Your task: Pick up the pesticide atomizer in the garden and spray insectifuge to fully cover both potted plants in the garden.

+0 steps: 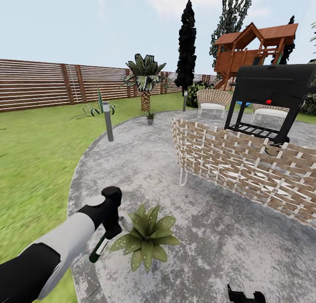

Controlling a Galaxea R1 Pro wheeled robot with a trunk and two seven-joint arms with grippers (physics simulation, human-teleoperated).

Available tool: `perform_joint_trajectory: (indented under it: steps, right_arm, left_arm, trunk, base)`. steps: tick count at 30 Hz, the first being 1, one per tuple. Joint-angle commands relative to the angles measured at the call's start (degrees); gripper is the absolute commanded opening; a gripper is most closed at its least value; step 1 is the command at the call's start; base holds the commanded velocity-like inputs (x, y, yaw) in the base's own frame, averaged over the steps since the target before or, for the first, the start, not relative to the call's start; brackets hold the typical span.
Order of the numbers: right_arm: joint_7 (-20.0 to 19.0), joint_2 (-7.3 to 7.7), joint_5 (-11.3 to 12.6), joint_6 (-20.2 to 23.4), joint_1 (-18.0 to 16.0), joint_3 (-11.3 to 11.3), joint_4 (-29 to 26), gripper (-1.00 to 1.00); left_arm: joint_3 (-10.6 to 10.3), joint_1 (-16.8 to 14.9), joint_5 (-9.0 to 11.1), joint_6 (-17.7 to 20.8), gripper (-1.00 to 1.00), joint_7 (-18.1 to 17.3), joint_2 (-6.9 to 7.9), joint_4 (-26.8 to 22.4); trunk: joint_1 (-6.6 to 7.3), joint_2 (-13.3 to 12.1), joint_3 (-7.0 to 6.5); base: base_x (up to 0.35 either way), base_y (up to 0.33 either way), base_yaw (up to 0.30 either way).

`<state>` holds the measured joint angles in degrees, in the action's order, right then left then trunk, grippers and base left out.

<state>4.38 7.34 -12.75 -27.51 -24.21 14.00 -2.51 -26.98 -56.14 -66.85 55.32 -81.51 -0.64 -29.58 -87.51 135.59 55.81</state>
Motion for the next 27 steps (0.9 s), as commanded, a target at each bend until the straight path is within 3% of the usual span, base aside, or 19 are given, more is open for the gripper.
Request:
perform_joint_trajectory:
  steps: [1, 6, 13, 18, 22, 27]
  right_arm:
    - [0.3, 0.01, -0.6, -0.2, 0.0, 0.3, 0.1, 1.00]
    - [0.3, -0.02, -0.6, -0.2, 0.0, 0.3, 0.1, 1.00]
    - [0.3, -0.05, -0.6, -0.2, 0.0, 0.3, 0.1, 1.00]
    - [0.3, -0.05, -0.6, -0.2, 0.0, 0.3, 0.1, 1.00]
    - [0.3, -0.05, -0.6, -0.2, 0.0, 0.3, 0.1, 1.00]
    - [0.3, -0.05, -0.6, -0.2, 0.0, 0.3, 0.1, 1.00]
  left_arm:
    - [-0.1, 0.4, -0.5, 0.7, -1.00, -0.6, -0.24, -0.1]
    - [0.0, 4.8, -0.5, 1.0, -1.00, -0.2, -0.68, -0.1]
    - [0.2, 5.9, -0.5, 1.3, -1.00, -0.1, -0.67, -0.1]
    - [0.3, 7.3, -0.5, 1.4, -1.00, 0.0, -0.60, -0.2]
    - [0.3, 8.4, -0.6, 1.4, -1.00, 0.2, 0.39, -0.1]
    - [1.5, 9.4, -0.6, 1.4, -1.00, 0.2, 0.65, -1.1]
  trunk:
    - [0.01, 0.0, 0.06]
    - [0.01, 0.0, 0.06]
    - [0.01, 0.0, 0.06]
    - [0.01, 0.0, 0.06]
    - [0.01, 0.0, 0.06]
    - [0.01, 0.0, 0.06]
  base:
    - [0.000, 0.000, 0.000]
    - [0.007, 0.000, 0.000]
    - [0.200, -0.097, 0.000]
    - [0.016, -0.009, 0.000]
    - [0.000, 0.000, 0.000]
    - [0.000, 0.000, 0.000]
